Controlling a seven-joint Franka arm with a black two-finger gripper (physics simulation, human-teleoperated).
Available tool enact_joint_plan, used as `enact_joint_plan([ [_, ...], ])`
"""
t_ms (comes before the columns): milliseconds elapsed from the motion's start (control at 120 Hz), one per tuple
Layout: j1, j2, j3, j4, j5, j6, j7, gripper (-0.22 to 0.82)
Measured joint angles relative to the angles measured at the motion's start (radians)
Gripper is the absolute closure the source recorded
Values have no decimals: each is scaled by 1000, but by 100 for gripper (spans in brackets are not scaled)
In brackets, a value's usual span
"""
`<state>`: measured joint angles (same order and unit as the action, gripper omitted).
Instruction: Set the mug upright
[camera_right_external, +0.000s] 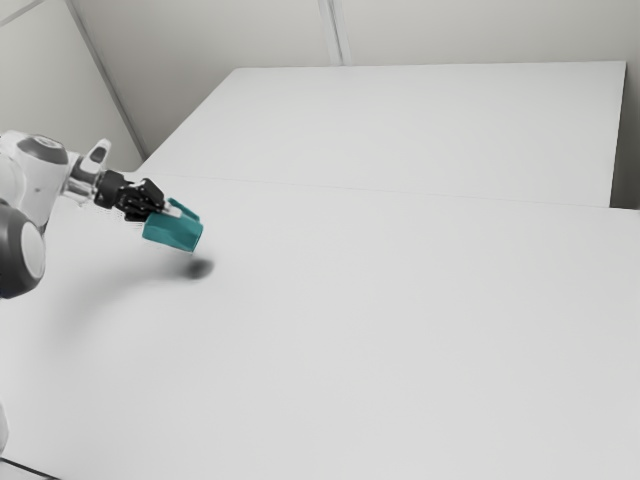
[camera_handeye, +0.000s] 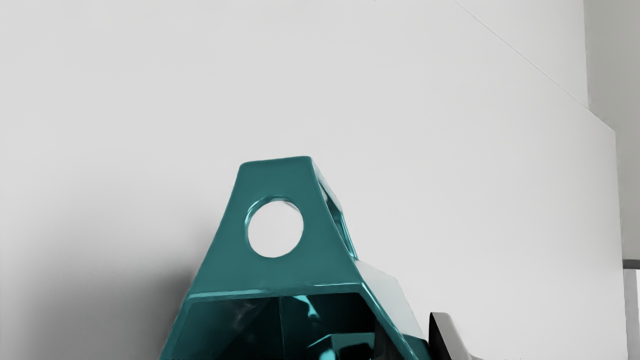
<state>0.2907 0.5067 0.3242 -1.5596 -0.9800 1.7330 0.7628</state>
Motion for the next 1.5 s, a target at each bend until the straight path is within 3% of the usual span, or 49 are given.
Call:
enact_joint_plan([
  [200,-68,-1,-51,126,475,35,-92,76],
  [317,-95,7,-61,104,647,154,-150,77],
  [583,-111,13,-74,-27,775,459,-258,77],
  [925,-110,35,-73,-50,868,571,-351,78],
  [967,-110,36,-73,-50,869,575,-359,75],
  [1100,-110,38,-74,-54,875,577,-374,48],
  [1208,-111,34,-74,-56,879,578,-386,33],
  [1333,-120,-17,-92,21,932,527,-403,23],
  [1500,-149,-101,-106,163,975,340,-429,15],
])
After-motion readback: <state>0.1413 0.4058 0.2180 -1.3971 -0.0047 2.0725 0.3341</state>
